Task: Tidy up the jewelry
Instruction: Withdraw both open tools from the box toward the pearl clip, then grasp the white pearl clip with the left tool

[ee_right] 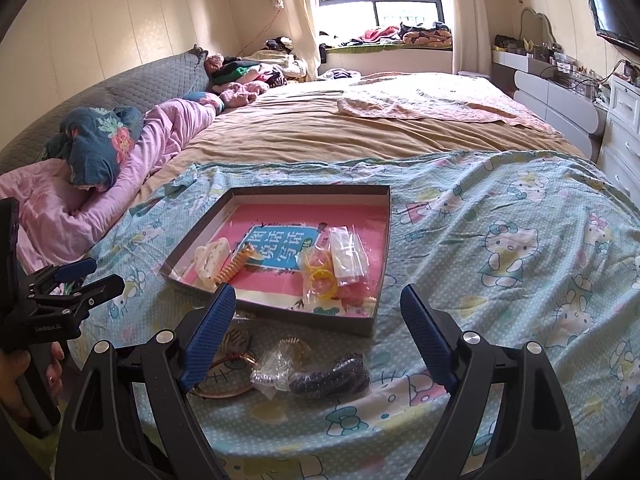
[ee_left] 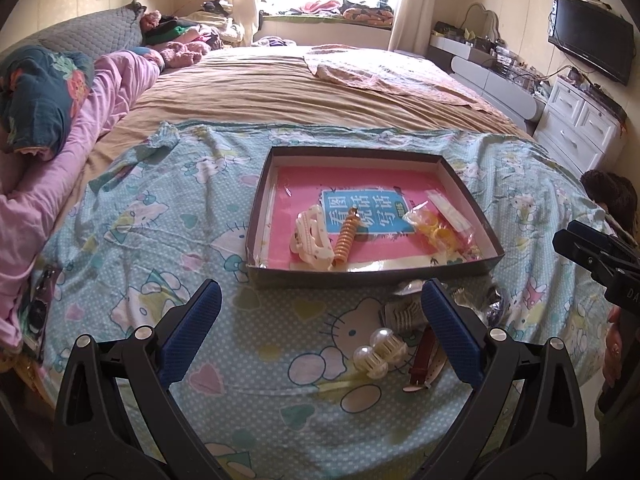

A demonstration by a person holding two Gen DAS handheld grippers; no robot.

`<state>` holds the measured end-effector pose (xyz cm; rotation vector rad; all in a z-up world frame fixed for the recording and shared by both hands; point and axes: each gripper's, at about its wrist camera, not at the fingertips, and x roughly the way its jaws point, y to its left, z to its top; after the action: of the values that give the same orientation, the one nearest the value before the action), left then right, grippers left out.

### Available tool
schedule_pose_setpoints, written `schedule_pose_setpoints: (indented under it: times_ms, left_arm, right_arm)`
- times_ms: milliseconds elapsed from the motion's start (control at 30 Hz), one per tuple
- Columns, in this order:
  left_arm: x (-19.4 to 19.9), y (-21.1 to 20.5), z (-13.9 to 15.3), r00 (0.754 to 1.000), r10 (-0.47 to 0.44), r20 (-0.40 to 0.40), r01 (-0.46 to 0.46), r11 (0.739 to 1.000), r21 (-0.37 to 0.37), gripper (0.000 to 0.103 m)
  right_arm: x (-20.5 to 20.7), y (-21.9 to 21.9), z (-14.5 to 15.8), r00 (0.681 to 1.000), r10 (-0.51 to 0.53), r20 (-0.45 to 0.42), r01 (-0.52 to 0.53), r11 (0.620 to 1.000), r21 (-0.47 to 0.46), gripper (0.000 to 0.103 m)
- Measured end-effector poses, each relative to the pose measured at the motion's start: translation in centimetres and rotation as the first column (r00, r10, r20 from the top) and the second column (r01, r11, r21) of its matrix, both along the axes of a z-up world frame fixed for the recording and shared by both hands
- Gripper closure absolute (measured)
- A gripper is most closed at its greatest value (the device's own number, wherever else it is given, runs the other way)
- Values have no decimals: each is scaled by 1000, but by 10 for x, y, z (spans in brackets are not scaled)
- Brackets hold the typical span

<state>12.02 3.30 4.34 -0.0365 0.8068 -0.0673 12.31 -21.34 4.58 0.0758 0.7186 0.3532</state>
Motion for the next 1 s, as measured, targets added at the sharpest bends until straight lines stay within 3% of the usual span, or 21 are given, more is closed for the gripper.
schedule_pose_setpoints:
  times_ms: [467, 833, 1000]
  left_arm:
    - [-12, -11, -42, 994, -35, -99, 39, 998, 40, 10]
    - [-17, -16, -70, 983, -87, -161, 93, 995, 30, 10]
    - [-14, -16, -78, 977, -111, -180, 114, 993, 6, 20]
  right_arm:
    - [-10, 5, -28, 996, 38, -75, -40, 999, -18, 20]
    - [-9, 16, -39, 988, 89, -124, -91, 996, -9, 20]
    - [-5, 20, -41, 982, 117, -148, -114, 993, 31, 20]
